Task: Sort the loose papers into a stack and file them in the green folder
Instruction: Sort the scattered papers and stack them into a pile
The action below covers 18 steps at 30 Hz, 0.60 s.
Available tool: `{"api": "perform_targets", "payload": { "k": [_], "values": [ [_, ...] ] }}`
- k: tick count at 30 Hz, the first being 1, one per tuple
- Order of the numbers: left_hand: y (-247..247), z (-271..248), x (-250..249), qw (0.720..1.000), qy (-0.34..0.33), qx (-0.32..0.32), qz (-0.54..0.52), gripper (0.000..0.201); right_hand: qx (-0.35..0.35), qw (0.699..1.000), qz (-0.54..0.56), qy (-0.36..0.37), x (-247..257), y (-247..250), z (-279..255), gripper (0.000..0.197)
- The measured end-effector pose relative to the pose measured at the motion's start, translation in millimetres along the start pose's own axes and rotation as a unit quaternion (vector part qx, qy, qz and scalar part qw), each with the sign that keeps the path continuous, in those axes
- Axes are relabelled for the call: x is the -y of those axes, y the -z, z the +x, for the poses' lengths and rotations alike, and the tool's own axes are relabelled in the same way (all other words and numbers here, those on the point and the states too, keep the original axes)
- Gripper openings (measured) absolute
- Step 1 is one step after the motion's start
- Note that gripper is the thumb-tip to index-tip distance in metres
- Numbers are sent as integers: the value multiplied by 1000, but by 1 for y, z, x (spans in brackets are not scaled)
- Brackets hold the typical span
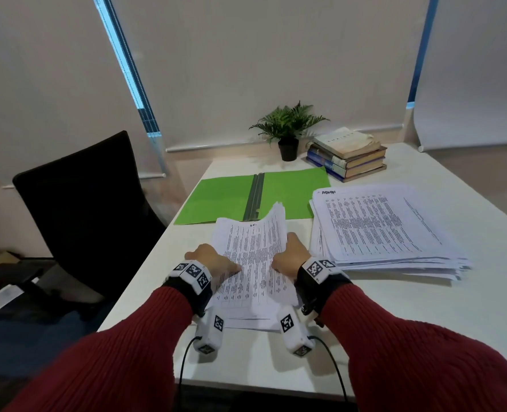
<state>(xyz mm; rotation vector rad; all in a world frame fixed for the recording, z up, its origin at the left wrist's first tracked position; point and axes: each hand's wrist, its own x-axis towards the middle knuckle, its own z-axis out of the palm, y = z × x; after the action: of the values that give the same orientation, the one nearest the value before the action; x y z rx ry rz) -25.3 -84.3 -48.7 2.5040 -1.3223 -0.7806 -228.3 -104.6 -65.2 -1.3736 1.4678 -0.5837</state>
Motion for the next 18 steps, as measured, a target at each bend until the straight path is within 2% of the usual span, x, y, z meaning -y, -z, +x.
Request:
{"api": "perform_targets", "payload": {
  "k": [2,3,4,6,8,9,10,13,15,18],
  "values": [
    [0,-6,-1,999,4,-2,38,119,-11,999,34,40,0,9,-13,64],
    [1,-6,-2,1000,-7,10,15,127,-22,997,50,54,3,17,-21,70],
    [4,-10,-4,999,-31,24,-34,128,-28,995,65,63,7,28,-29,76],
    [7,-15,-11,977,-63,76,-191,107,-38,992,96,72,12,54,-37,81],
    [8,-26,-24,927,-86,133,-341,76,-48,988,116,87,14,83,-38,80],
    [6,-32,-35,901,-105,144,-396,60,-55,987,118,90,14,99,-36,78],
    [2,-33,-46,889,-122,134,-421,51,-67,987,112,89,14,111,-34,74],
    [-16,-44,-86,878,-167,81,-442,40,-130,985,88,73,10,153,-27,67],
    [-32,-48,-114,873,-181,73,-447,29,-169,983,48,49,5,180,-22,68],
    [-67,-39,-146,885,-182,57,-425,29,-191,981,-27,-3,-11,216,-13,65]
  ]
}}
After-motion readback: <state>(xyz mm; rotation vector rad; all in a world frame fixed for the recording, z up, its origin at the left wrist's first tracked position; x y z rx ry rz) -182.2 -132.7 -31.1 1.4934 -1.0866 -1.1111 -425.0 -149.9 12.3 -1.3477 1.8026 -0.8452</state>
